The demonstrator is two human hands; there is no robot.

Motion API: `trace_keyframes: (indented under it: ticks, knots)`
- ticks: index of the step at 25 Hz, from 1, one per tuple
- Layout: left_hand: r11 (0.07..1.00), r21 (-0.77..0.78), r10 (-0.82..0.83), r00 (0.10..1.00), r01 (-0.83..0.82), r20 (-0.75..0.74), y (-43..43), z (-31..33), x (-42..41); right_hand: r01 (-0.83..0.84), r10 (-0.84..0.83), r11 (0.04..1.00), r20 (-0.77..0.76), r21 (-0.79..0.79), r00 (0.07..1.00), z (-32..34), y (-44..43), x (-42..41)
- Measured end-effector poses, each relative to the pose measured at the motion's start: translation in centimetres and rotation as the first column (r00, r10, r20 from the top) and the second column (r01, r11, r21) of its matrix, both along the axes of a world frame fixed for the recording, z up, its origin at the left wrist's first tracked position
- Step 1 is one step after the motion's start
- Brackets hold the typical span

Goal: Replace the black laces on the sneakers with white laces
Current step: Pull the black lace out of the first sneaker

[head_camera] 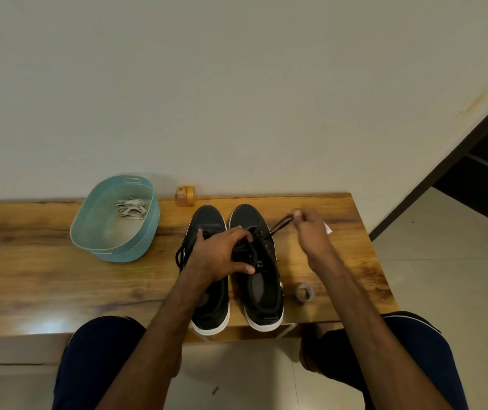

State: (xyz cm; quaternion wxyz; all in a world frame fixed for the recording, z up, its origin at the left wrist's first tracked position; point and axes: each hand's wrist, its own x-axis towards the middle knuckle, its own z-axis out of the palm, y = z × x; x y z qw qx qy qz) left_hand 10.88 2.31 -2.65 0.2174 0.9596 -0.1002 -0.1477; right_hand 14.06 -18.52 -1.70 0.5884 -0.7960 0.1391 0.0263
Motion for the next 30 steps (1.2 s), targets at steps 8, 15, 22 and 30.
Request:
trace_keyframes:
  ticks: [8,15,22,30]
  knots:
    - [1.000,-0.016,0.003,1.000,-0.003,-0.026,-0.3,0.2,0.0,-0.577,0.683,0.455,-0.151,-0.678,0.715,-1.5,3.1,-2.1]
    - [0.999,0.040,-0.001,1.000,0.000,0.022,-0.2,0.2,-0.3,-0.196,0.210,0.965,0.070,-0.172,0.975,0.1,1.2,-1.1]
    - [0.997,0.072,-0.006,1.000,0.005,0.017,-0.3,-0.1,-0.1,0.000,0.293,0.732,0.316,-0.681,0.902,1.9,-1.0,-1.0]
    - [0.998,0.062,0.013,1.000,-0.015,0.022,-0.1,-0.4,-0.2,-0.343,0.483,0.660,0.027,-0.668,0.875,-1.4,2.5,-2.0]
